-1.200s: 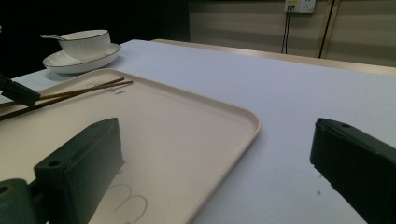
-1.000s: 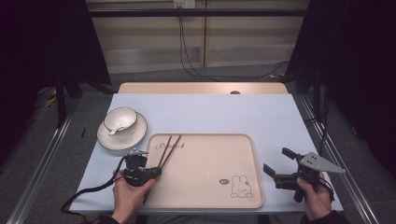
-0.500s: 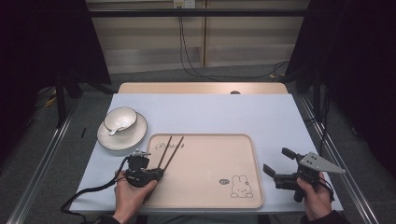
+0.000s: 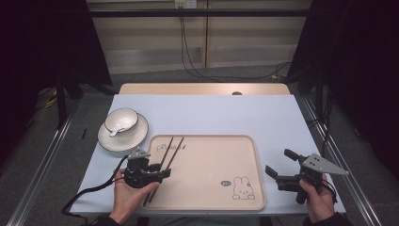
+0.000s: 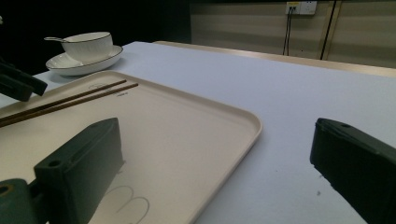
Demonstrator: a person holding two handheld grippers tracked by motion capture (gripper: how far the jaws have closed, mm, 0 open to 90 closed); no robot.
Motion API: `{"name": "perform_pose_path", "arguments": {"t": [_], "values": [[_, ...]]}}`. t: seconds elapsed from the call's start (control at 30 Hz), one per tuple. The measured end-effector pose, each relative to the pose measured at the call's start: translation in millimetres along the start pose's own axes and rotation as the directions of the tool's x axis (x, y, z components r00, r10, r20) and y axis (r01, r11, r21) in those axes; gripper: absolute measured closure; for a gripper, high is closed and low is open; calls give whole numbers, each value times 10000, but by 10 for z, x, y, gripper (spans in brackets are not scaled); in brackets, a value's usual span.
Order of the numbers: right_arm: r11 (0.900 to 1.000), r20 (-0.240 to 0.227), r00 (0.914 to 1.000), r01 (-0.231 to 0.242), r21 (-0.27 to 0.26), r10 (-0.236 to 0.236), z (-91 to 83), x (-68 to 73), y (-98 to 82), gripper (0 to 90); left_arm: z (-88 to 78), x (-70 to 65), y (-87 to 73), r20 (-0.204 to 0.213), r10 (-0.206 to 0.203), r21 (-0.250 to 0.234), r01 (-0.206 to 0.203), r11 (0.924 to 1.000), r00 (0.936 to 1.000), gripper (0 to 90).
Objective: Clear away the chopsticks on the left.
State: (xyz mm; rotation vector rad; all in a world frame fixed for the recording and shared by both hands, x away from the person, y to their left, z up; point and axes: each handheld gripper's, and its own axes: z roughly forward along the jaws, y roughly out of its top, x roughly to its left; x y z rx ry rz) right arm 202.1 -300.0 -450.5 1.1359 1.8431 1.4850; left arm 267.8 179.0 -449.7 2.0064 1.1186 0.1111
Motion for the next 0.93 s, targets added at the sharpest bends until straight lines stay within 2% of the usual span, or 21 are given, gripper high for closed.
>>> {"name": "perform_pose_path", "arguments": {"t": [0.03, 0.07, 0.1, 0.13, 0.17, 0.2, 0.23, 0.27, 0.33, 0.4, 0.43, 0.47, 0.53, 0.57, 0.6, 0.63, 0.73, 0.8, 0.83, 0.9, 0.93], "values": [[10000, 10, 10000, 2, -8, -2, 1, 1, 0, 21, -46, 5, 31, 373, 298, -426, -282, 9987, 9989, 392], [10000, 10, 10000, 2, -8, -2, 1, 1, 0, 21, -46, 5, 31, 373, 298, -426, -282, 9987, 9989, 369], [10000, 6, 10000, 9, -1, -9, 0, 2, 0, 21, -80, 21, 48, 424, 540, -572, -516, 9970, 9976, 318], [10000, 22, 10000, 4, -16, -4, 0, 3, 0, 21, -146, 41, 72, 467, 926, -997, -876, 9912, 9946, 267], [10000, 22, 10000, 4, -16, -4, 0, 3, 0, 21, -146, 41, 72, 467, 926, -997, -876, 9912, 9946, 240], [10000, 35, 10000, 39, -39, -39, 0, 1, -1, 21, -186, 55, 81, 361, 1178, -1101, -1132, 9874, 9924, 240], [10000, 22, 10000, 17, -41, -17, -1, 0, -1, 21, -230, 69, 86, 148, 1298, -1290, -1268, 9835, 9914, 184], [10000, 36, 10000, 1, -49, -1, 1, 1, -2, 21, -267, 97, 90, 163, 1351, -1389, -1316, 9815, 9907, 108], [10000, 47, 10000, 26, -33, -26, 0, 1, -2, 21, -337, 149, 91, 234, 1354, -1575, -1301, 9789, 9905, 81], [10000, 58, 10000, 37, -44, -37, 0, 1, -2, 21, -408, 227, 65, 570, 1665, -1644, -1553, 9741, 9844, 15], [10000, 41, 10000, 25, -46, -25, -1, 2, -1, 21, -499, 323, 28, 568, 1628, -1920, -1492, 9700, 9850, 44], [10000, 49, 10000, 29, -53, -28, -1, 1, -1, 21, -499, 323, 28, 568, 1628, -1920, -1492, 9700, 9850, 46], [10000, 61, 10000, -3, -78, 3, -1, 3, 0, 21, -594, 460, -30, 756, 1302, -2461, -1080, 9632, 9886, 24], [10000, 59, 10000, 16, -71, -16, -1, 6, 1, 21, -644, 522, -52, 677, 1077, -2614, -866, 9613, 9919, 28], [10000, 59, 10000, 16, -71, -16, -1, 6, 1, 21, -689, 562, -72, 397, 1003, -2787, -854, 9566, 9942, 28], [10000, 74, 10000, 31, -86, -30, -1, 4, 0, 21, -733, 603, -107, 0, 1078, -3003, -1028, 9483, 9942, 27], [9999, 151, 9999, 35, -119, -33, -5, 1, 1, 21, -771, 674, -204, -233, 1333, -3200, -1337, 9379, 9908, 27], [9998, 175, 9998, 70, -166, -67, -7, 0, 2, 20, -793, 719, -272, -112, 1161, -3342, -1131, 9357, 9932, 24], [9998, 140, 9998, 139, -152, -137, -8, -1, 1, 20, -815, 746, -283, 59, 1090, -3522, -999, 9306, 9940, 22], [9998, 234, 9996, 131, -173, -127, -2, -4, 1, 19, -854, 778, -293, -123, 708, -3885, -700, 9188, 9974, 21], [9998, 234, 9996, 131, -173, -127, -2, -4, 1, 19, -872, 796, -298, -170, 664, -3922, -678, 9174, 9976, 21]]}}
